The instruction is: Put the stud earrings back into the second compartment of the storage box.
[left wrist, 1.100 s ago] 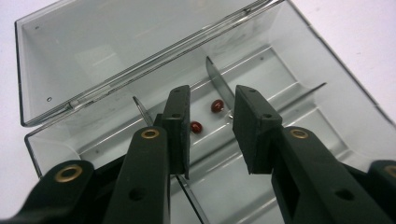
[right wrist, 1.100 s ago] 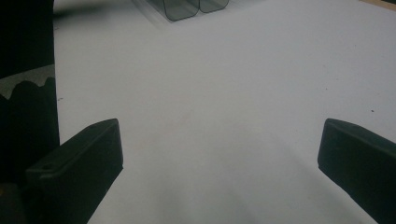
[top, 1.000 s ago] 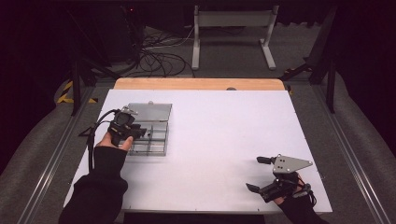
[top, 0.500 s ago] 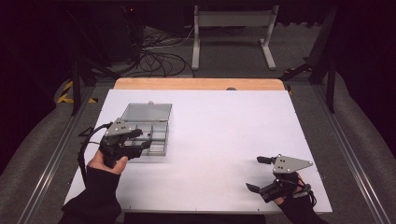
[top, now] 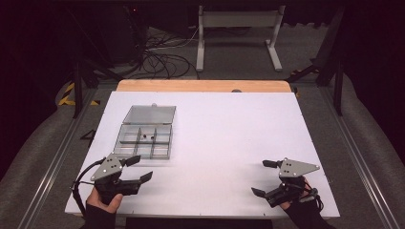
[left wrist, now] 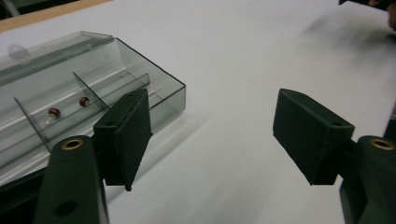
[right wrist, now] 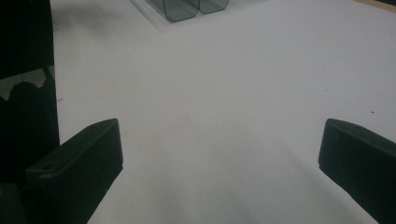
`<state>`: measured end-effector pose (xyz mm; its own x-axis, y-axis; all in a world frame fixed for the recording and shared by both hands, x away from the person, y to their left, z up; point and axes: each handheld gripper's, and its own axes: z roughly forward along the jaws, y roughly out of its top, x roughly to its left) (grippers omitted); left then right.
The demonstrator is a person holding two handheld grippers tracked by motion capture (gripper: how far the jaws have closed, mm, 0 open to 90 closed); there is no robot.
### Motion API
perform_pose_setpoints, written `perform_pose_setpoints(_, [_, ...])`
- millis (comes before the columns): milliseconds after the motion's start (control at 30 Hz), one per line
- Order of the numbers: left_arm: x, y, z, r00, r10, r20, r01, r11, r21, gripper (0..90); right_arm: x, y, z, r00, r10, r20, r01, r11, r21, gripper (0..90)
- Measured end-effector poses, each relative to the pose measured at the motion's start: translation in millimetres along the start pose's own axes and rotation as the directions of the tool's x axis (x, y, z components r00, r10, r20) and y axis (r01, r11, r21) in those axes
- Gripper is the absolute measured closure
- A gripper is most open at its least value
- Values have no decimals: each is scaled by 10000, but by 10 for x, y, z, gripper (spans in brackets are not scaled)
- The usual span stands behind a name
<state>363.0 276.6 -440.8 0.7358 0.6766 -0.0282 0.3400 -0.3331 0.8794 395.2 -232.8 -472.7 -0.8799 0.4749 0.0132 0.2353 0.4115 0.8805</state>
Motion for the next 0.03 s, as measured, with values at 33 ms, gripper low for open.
perform_pose_setpoints(33, [-1, -7, -6, 10000, 49, 1, -49, 10000, -18, 268, 0, 1, 0, 10000, -10, 3, 10, 10000, -2, 2])
